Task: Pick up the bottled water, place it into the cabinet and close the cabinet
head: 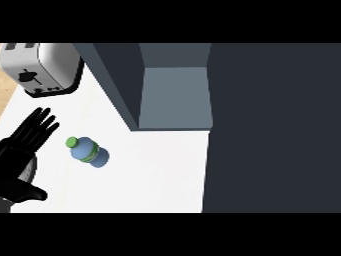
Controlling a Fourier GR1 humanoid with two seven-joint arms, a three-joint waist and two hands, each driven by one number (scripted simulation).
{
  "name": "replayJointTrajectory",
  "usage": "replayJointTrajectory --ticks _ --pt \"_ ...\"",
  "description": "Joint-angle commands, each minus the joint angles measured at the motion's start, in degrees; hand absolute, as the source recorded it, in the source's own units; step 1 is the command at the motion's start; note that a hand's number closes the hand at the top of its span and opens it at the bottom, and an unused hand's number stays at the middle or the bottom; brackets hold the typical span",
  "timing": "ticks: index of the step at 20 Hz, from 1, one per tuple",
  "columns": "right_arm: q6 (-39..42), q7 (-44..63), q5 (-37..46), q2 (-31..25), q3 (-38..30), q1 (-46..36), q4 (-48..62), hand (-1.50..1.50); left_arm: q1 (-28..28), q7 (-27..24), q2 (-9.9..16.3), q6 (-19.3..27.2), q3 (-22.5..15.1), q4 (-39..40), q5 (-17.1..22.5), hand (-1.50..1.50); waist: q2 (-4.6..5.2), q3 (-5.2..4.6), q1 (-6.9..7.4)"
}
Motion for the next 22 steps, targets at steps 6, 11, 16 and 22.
replayJointTrajectory --ticks 6,11,16,22 --pt "0.4 0.8 -3.0 -1.8 -2.1 0.1 -1.4 -1.5 -9.0 -10.6 2.4 -0.6 0.6 21.5 -8.2 -1.5 0.08 -0.02 -0.21" --pt "2.8 -2.9 -1.8 -1.3 -1.0 1.2 2.2 -1.5 -13.5 -15.3 1.9 0.3 -0.6 33.9 -12.1 -1.5 0.15 -0.04 -0.58" --pt "-0.2 -0.2 0.1 0.3 1.0 -0.3 0.3 -1.5 -16.8 -19.5 3.2 -2.5 0.8 44.6 -11.4 -1.5 0.23 -0.07 -0.39" --pt "2.9 -2.8 -2.8 -1.6 -2.7 1.0 2.0 -1.5 -20.8 -28.1 2.4 -0.7 -1.5 56.2 -17.3 -1.5 0.34 -0.1 -0.88"
